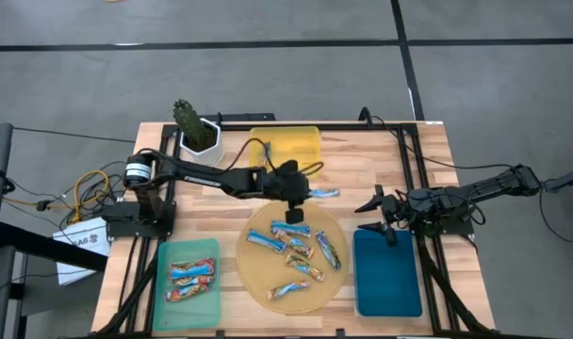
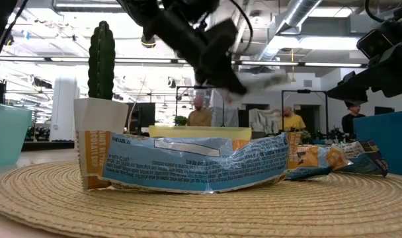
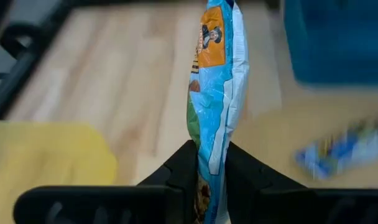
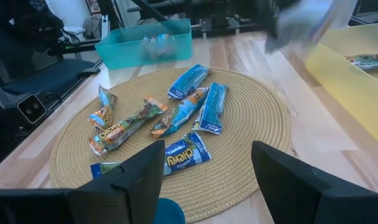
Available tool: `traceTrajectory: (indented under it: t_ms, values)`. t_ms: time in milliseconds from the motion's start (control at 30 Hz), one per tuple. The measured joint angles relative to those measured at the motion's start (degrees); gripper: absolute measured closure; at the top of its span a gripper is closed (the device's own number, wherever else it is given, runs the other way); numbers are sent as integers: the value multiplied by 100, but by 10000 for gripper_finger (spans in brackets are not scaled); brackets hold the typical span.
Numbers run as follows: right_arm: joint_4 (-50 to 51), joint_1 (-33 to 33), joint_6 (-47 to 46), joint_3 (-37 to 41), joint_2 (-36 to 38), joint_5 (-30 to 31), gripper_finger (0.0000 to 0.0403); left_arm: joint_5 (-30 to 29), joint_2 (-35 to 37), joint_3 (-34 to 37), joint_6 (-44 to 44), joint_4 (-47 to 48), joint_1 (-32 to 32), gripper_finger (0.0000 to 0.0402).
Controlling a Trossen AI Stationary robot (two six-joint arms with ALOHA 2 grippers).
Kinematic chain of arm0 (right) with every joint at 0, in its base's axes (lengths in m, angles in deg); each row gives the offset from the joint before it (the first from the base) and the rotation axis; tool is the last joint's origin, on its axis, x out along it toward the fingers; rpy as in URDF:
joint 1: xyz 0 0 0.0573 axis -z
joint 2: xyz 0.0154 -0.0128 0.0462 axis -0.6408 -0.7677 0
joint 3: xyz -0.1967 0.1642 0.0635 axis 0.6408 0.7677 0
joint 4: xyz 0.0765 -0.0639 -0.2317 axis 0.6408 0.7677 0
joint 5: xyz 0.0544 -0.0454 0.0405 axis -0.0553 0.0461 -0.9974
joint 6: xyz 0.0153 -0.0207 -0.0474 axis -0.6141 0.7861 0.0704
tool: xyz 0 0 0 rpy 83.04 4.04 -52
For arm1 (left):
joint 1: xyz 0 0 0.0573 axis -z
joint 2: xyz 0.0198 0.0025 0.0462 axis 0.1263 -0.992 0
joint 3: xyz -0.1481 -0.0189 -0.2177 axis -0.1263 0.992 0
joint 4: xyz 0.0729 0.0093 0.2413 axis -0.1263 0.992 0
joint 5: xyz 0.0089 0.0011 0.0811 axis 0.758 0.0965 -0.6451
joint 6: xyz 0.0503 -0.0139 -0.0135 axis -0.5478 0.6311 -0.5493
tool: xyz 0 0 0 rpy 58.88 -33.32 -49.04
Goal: Pick and place Granola Bars by type
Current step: Put the yellow granola bar into the yellow bin
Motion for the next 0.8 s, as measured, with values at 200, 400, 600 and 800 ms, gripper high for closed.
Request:
traceTrajectory:
  t_ms: [200,400,600,800]
  values:
    - [0,-2,-1,1,2,0,168,-91,316,0,656,-729,-71,349]
    - [0,-2,-1,1,0,0,168,-88,434,-2,1175,-1118,-132,348]
    - [0,-2,0,2,0,0,168,-128,434,-2,1672,-1125,-236,348]
    - [0,-2,-1,1,1,0,168,-692,434,-2,2507,-1113,-391,348]
